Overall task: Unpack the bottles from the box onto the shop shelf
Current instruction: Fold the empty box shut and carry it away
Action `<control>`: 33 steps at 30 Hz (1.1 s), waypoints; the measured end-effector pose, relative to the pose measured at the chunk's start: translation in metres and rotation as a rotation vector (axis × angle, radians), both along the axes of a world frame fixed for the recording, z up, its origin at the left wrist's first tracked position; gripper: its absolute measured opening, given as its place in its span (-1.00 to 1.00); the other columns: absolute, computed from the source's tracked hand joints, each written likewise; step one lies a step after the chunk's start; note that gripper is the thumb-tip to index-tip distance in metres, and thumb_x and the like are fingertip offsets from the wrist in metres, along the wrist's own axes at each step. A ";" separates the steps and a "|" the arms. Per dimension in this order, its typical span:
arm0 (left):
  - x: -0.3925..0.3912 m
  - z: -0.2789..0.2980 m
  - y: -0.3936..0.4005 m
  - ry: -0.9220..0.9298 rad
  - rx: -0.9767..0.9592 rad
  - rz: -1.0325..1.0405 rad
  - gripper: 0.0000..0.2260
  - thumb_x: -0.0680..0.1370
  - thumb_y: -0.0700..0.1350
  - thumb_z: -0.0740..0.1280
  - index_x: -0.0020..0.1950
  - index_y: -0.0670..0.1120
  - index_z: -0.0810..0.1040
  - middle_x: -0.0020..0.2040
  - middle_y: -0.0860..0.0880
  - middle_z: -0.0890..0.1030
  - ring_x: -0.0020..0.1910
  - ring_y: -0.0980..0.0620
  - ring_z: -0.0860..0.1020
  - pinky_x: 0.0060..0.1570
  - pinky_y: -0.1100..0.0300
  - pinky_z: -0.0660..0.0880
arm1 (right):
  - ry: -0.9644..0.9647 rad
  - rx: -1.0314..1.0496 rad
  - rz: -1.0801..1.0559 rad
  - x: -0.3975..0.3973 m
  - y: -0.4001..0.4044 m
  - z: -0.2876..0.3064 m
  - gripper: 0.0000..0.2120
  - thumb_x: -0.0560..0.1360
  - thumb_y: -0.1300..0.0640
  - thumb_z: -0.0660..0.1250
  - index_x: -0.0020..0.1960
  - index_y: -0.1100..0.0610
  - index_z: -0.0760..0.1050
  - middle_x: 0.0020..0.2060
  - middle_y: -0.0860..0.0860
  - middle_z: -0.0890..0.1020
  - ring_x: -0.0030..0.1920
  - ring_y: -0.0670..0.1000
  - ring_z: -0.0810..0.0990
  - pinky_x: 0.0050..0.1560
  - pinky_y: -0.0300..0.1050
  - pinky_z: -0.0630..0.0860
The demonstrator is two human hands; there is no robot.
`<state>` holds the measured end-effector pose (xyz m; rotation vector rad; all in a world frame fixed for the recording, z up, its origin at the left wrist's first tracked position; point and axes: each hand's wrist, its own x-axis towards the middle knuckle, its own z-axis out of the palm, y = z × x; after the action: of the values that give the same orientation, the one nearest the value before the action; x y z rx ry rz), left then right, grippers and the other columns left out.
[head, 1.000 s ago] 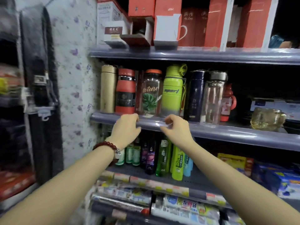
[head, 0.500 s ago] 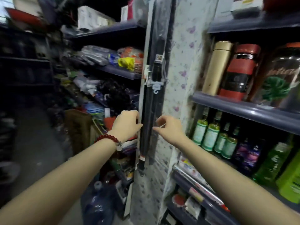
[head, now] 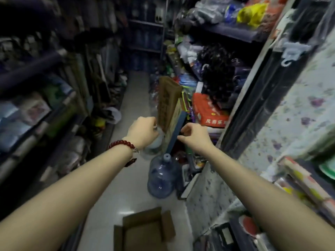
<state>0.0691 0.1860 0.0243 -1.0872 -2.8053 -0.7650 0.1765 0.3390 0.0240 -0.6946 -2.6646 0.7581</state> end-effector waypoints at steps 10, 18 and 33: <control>-0.003 -0.149 -0.059 -0.221 -0.324 0.115 -0.71 0.52 -0.06 0.28 0.21 -0.13 0.50 0.11 -0.19 0.60 0.08 -0.20 0.56 0.04 0.03 0.53 | -0.217 -0.202 0.086 -0.009 -0.033 -0.164 -0.81 0.39 0.07 0.44 -0.04 0.12 0.58 -0.17 0.03 0.62 -0.04 0.08 0.61 -0.13 -0.19 0.41; 0.003 -0.283 -0.072 -0.290 -0.409 0.131 -0.74 0.56 -0.07 0.27 0.21 -0.13 0.48 0.10 -0.16 0.58 0.02 -0.14 0.58 -0.06 0.08 0.55 | -0.358 -0.213 0.053 -0.001 -0.034 -0.309 -0.82 0.37 0.04 0.46 -0.10 0.05 0.52 -0.21 -0.03 0.57 -0.10 0.03 0.58 -0.14 -0.20 0.40; -0.006 -0.615 -0.115 -0.372 -0.475 0.248 -0.82 0.56 -0.09 0.26 0.12 -0.10 0.51 0.01 -0.11 0.59 -0.08 -0.06 0.58 -0.07 0.08 0.60 | -0.515 -0.228 0.099 0.007 -0.038 -0.638 -0.82 0.42 0.07 0.45 -0.02 0.03 0.51 -0.15 -0.06 0.57 -0.14 -0.06 0.55 -0.18 -0.23 0.47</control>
<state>0.0627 0.0711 -0.5909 -0.6550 -3.4687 -0.3045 0.1830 0.3006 -0.6140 -0.9276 -3.1212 1.0418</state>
